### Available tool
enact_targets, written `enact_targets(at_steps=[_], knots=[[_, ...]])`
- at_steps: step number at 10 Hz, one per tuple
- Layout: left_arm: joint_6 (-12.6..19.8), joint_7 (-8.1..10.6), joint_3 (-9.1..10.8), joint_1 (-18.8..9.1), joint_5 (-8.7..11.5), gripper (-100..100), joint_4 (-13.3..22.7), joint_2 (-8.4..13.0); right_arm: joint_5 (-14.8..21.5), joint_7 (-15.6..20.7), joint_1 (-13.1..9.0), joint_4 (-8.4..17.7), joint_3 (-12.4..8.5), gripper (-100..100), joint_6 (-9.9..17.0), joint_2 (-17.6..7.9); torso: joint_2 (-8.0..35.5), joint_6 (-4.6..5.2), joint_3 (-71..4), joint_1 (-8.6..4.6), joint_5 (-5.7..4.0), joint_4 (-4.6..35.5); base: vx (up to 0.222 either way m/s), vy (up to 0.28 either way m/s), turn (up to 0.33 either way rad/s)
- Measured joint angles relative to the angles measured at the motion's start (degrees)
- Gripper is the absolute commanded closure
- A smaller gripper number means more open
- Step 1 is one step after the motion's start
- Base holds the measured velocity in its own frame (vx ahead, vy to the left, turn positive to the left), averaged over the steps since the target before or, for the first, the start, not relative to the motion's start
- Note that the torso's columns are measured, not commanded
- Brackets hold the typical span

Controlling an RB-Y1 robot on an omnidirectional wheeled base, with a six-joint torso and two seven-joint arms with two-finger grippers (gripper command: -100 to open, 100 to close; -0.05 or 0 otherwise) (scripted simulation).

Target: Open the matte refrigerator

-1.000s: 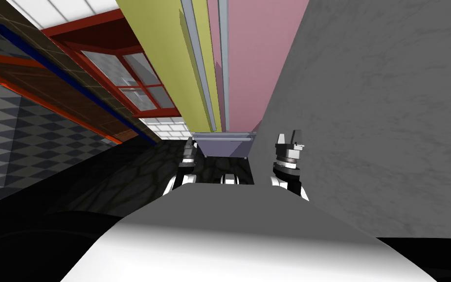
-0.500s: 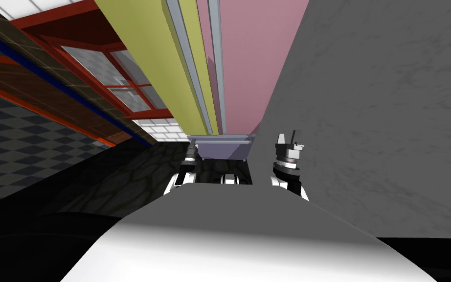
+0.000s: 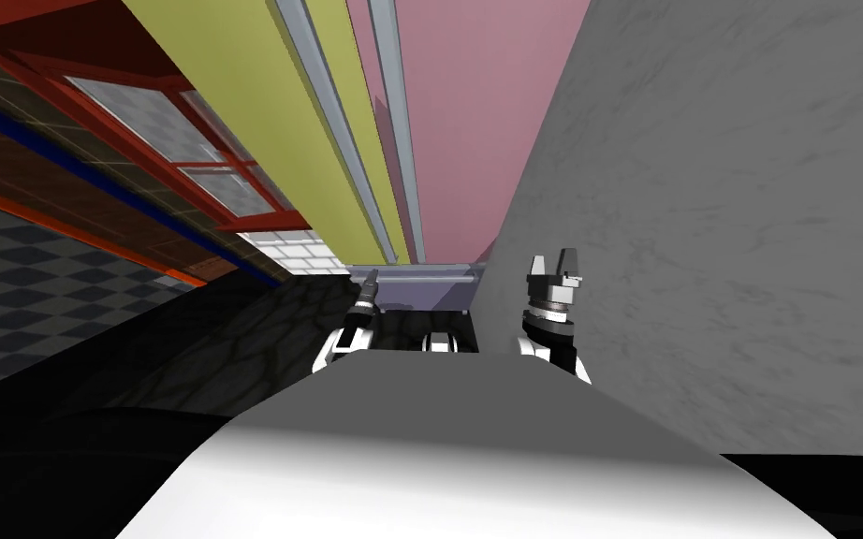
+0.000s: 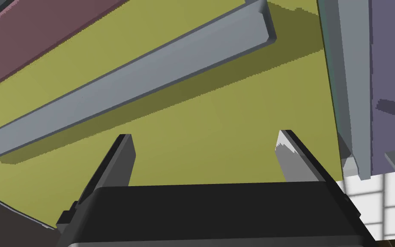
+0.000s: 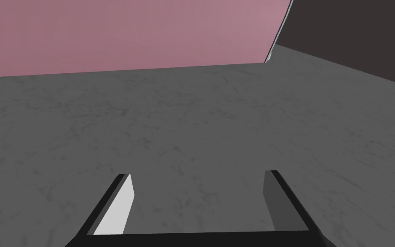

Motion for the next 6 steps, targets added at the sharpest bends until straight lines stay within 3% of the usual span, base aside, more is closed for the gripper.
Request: enact_targets(at_steps=[6], knots=[[5.99, -3.53, 1.05, -4.16, -3.31, -100, 7.37, 4.46, 0.00, 0.00, 0.00, 0.00, 0.00, 0, 0.00, 0.00, 0.05, 0.00, 0.03, -0.01, 0.00, 0.01, 0.181, -0.072, -0.039]])
